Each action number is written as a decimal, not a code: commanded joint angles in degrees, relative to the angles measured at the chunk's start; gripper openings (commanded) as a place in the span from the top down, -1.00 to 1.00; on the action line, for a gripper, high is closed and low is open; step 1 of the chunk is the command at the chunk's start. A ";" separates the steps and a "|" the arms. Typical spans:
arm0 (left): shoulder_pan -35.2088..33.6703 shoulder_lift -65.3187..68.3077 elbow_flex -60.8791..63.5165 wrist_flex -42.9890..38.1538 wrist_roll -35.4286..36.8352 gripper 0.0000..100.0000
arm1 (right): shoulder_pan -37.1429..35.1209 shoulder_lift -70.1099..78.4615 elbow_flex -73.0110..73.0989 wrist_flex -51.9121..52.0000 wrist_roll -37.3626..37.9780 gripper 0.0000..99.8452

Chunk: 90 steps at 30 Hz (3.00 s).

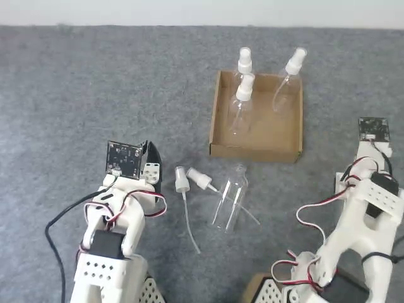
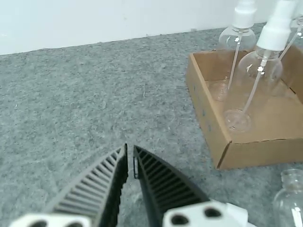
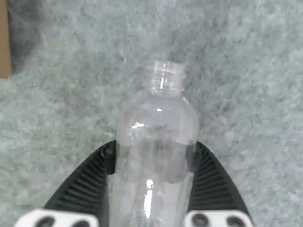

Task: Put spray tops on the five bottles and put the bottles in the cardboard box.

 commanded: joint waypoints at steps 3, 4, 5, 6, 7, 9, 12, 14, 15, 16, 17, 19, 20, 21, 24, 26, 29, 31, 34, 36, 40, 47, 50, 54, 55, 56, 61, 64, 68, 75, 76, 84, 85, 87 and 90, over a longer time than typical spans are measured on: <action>-0.09 -1.05 -0.31 -1.58 -0.53 0.97 | 0.92 0.31 -3.08 -1.10 0.97 0.47; -0.09 -1.05 -0.31 -1.58 -0.53 0.97 | 1.01 -0.13 -3.08 -1.10 0.97 0.39; -0.09 -1.05 -0.31 -1.58 -0.53 0.97 | 1.10 -0.22 -3.08 -1.10 0.97 0.33; -0.09 -1.05 -0.31 -1.58 -0.53 0.97 | 1.10 -0.22 -3.08 -1.10 0.97 0.28; -0.09 -1.05 -0.31 -1.58 -0.53 0.97 | 0.92 -0.22 -3.08 -1.10 0.97 0.26; -0.09 -1.05 -0.31 -1.58 -0.53 0.97 | 0.84 -0.22 -3.08 -1.10 0.97 0.26; -0.09 -1.05 -0.31 -1.58 -0.53 0.97 | 1.10 -0.22 -3.08 -1.10 0.70 0.27; -0.09 -1.05 -0.31 -1.58 -0.53 0.97 | 1.10 -0.40 -3.16 -0.22 0.44 0.35; -0.09 -1.05 -0.22 -1.58 -0.53 0.97 | 1.10 -0.92 -3.16 0.13 0.44 0.42; -0.09 -1.05 0.22 -1.85 -0.53 0.97 | 1.01 -2.07 -3.16 0.40 0.44 0.50; -0.09 -1.05 0.31 -1.93 -0.53 0.97 | 0.92 -3.47 -3.16 0.48 0.35 0.58; -0.09 -1.05 0.31 -1.93 -0.53 0.97 | 1.01 -7.25 -2.81 0.48 0.35 0.75; -0.09 -1.05 0.31 -1.93 -0.53 0.97 | 1.10 -9.54 -2.11 0.48 0.35 0.83; -0.09 -1.05 0.31 -1.93 -0.53 0.97 | 1.01 -12.18 -1.05 0.48 0.35 0.89; -0.09 -1.05 0.31 -1.93 -0.62 0.97 | 0.57 -20.53 4.92 0.22 0.35 0.95; -0.09 -1.05 0.31 -1.93 -0.62 0.97 | 0.04 -26.24 9.58 -0.13 0.79 0.93; -0.09 -1.05 0.31 -1.93 -0.62 0.97 | -0.48 -34.42 15.74 0.48 0.88 0.93; -0.09 -1.05 0.31 -1.93 -0.62 0.97 | -0.57 -39.52 19.43 0.48 0.88 0.93; -0.09 -1.05 0.31 -1.93 -0.62 0.97 | -0.57 -46.90 24.62 0.48 0.97 0.93; -0.09 -1.05 0.31 -1.93 -0.62 0.97 | -0.57 -51.21 28.04 0.48 0.97 0.93; -0.18 -1.05 0.40 -1.93 -0.62 0.97 | -0.57 -57.89 33.58 0.57 0.97 0.92; -0.18 -1.05 0.48 -1.93 -0.62 0.97 | -0.57 -66.77 40.26 0.57 0.53 0.92; -0.18 -1.05 0.57 -1.85 -0.62 0.97 | -0.57 -70.90 43.16 0.57 0.53 0.92; -0.18 -1.05 0.57 -1.85 -0.62 0.97 | -0.48 -75.65 44.57 3.38 0.44 0.92; -0.18 -1.05 0.57 -1.85 -0.62 0.97 | -0.57 -76.62 44.57 4.44 0.44 0.92; -0.18 -1.05 0.57 -1.85 -0.62 0.97 | -0.57 -77.76 44.57 5.76 0.44 0.92; -0.18 -1.05 0.57 -1.85 -0.62 0.97 | -0.22 -79.60 44.40 8.22 0.79 0.92; -0.18 -1.05 0.66 -1.85 -0.62 0.97 | -0.13 -79.34 44.40 10.77 0.88 0.93; -0.18 -1.05 1.01 -1.93 -0.62 0.97 | -0.13 -79.34 44.40 17.45 0.88 0.92; -0.09 -1.05 1.10 -1.93 -0.62 0.97 | -0.13 -79.34 44.40 27.82 0.88 0.93; -0.09 -1.05 1.10 -1.93 -0.62 0.97 | -0.13 -79.34 44.40 28.79 0.88 0.92; -0.09 -1.05 1.19 -1.93 -0.62 0.97 | -0.31 -79.34 44.40 28.53 0.88 0.92; -0.09 -1.05 1.19 -1.93 -0.62 0.97 | -0.31 -79.34 44.40 28.53 0.88 0.92; -0.09 -1.05 1.19 -1.93 -0.62 0.97 | -0.31 -79.34 44.40 28.53 0.88 0.92; -0.09 -1.05 1.19 -1.93 -0.62 0.97 | -0.31 -79.34 44.40 28.53 0.88 0.92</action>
